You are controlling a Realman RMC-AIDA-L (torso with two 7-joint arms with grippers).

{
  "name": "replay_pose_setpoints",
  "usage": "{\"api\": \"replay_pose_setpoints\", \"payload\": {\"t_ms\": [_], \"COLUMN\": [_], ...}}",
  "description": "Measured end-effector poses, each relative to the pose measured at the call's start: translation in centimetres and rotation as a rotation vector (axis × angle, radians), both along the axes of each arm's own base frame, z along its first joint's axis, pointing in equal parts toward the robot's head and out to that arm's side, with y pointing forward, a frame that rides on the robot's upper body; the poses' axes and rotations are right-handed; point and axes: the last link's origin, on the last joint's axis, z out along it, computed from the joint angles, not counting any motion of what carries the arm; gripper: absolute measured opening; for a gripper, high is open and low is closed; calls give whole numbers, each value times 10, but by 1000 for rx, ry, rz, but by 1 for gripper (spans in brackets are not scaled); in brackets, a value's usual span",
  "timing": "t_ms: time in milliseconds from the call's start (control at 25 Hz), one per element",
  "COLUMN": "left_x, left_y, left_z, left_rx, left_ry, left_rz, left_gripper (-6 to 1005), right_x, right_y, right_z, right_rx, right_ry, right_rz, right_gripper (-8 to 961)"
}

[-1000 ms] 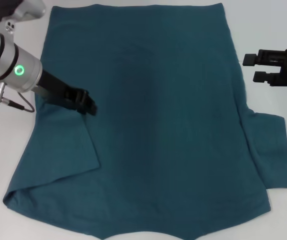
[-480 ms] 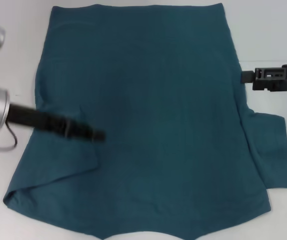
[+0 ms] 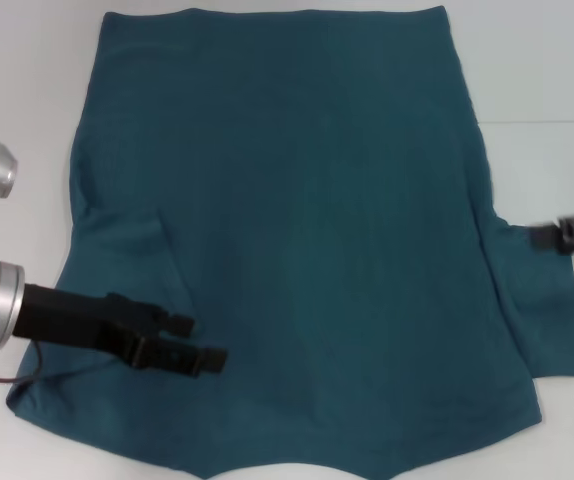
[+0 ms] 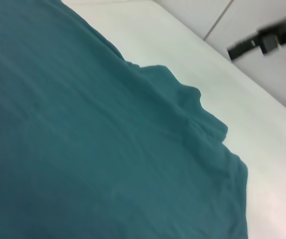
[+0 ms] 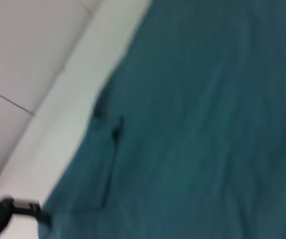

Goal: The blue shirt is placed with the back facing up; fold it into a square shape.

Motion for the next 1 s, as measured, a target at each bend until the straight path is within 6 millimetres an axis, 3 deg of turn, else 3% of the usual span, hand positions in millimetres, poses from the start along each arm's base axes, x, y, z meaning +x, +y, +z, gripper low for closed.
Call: {"api": "replay_pose_setpoints", "payload": {"t_ms": [240,480,1000], "left_x": [7,12,8], "left_y": [13,23,28], "left_z": [-3,-9,-12], "left_rx": [60,105,161], "left_ry": [-13,-5,0], "left_rz": [33,31,60], "left_gripper": [877,877,877], "right_x": [34,64,76], "right_y": [-22,-34,-22], "right_z": [23,50,16], "right_rx": [5,149,189], "right_ry": [-45,-31,-70], "right_rz": [-222,-372,-361], "right_gripper": [825,825,824]}}
